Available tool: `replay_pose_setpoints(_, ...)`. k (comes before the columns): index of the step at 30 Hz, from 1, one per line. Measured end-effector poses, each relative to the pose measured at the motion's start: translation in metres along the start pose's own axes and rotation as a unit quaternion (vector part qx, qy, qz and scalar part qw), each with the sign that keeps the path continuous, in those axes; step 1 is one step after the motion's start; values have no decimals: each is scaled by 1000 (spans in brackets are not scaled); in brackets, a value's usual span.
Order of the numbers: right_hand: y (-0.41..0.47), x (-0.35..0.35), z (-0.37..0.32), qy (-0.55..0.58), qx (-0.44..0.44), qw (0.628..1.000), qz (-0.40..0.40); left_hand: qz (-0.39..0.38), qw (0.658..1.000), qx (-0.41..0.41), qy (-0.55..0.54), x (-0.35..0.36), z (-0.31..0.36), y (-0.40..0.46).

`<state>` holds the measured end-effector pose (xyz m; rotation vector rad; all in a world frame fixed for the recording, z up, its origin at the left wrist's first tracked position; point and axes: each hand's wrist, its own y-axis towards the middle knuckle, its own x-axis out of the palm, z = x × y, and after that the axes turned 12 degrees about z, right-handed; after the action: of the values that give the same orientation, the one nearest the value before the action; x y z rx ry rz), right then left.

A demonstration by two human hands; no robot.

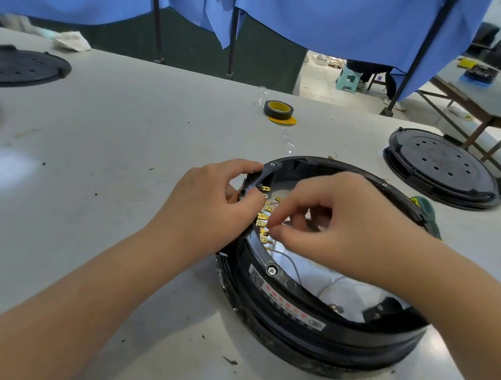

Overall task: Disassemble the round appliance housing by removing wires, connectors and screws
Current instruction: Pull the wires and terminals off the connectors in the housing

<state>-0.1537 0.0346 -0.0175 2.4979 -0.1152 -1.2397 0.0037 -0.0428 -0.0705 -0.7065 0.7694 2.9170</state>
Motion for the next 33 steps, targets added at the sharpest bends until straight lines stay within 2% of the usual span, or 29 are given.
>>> replay_pose_setpoints(4, -5, 5, -4, -113, 0, 994, 9, 0, 1000, 1, -3, -1, 1, -1)
replay_pose_setpoints(7, -8, 7, -6, -183, -39, 982, 11, 0, 1000, 12, -2, -1, 0, -1)
replay_pose_setpoints(13, -21, 5, -5, -260, -108, 959, 34, 2, 1000, 18, -2, 0, 0, -1)
replay_pose_setpoints(26, -29, -3, 8, -193, -130, 972, 15, 0, 1000, 23, -6, -1, -1, -1)
replay_pose_setpoints(33, -26, -6, 12, -170, -145, 974, -38, 6, 1000, 20, -8, 0, 0, -1)
